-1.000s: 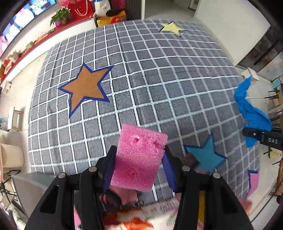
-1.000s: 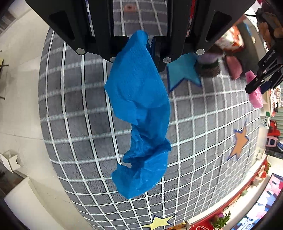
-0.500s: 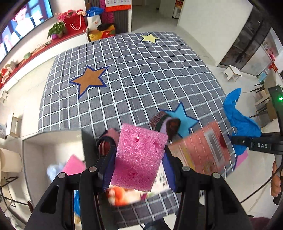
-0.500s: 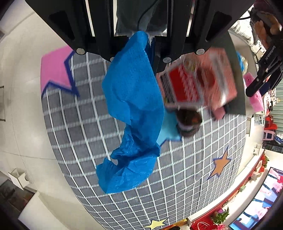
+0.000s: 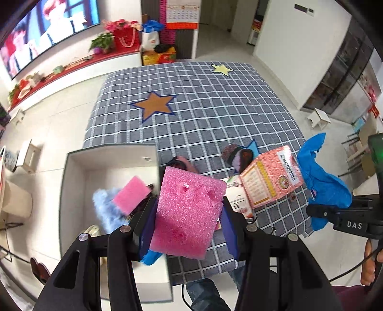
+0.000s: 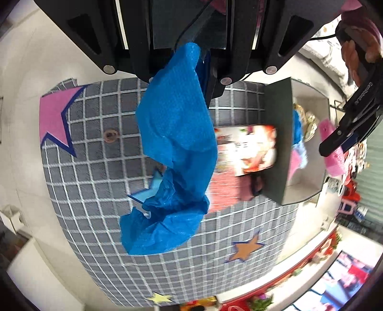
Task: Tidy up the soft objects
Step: 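Carry the blue cloth and pink foam block toward the white box with both tools, then open the left tool to drop the foam block while the right holds the cloth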
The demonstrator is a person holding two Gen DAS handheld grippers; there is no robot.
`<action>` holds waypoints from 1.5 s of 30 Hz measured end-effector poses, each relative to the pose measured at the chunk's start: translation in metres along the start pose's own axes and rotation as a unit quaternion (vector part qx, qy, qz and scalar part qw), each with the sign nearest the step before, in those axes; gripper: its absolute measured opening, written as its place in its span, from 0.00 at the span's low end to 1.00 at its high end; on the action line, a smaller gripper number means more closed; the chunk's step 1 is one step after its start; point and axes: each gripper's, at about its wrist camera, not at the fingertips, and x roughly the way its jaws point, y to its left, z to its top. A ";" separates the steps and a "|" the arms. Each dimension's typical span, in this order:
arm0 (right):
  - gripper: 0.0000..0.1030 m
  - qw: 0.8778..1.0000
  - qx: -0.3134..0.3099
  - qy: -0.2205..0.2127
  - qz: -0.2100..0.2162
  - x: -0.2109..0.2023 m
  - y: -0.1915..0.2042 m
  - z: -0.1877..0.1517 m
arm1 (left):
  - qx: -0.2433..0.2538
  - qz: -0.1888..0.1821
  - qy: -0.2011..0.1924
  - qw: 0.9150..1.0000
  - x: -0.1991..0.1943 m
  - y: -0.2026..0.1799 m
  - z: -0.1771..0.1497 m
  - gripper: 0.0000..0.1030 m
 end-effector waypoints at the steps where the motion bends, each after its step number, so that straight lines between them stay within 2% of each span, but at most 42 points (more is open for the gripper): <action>1: 0.17 1.000 -0.007 -0.002 0.002 -0.001 0.007 0.000 | -0.004 0.003 -0.003 1.000 -0.002 0.004 -0.003 0.52; 15: 0.17 0.994 -0.105 -0.014 0.015 0.000 0.097 0.014 | -0.091 0.047 -0.020 0.995 -0.025 0.073 -0.044 0.52; 26: 0.17 0.980 -0.198 0.000 0.023 0.016 0.171 0.021 | -0.158 0.072 -0.018 0.985 -0.031 0.117 -0.072 0.52; 38: 0.17 0.964 -0.264 0.010 0.026 0.024 0.216 0.023 | -0.210 0.080 -0.013 0.974 -0.030 0.141 -0.091 0.52; 45: 0.17 0.961 -0.277 0.014 0.024 0.028 0.226 0.021 | -0.207 0.081 -0.009 0.975 -0.027 0.139 -0.090 0.52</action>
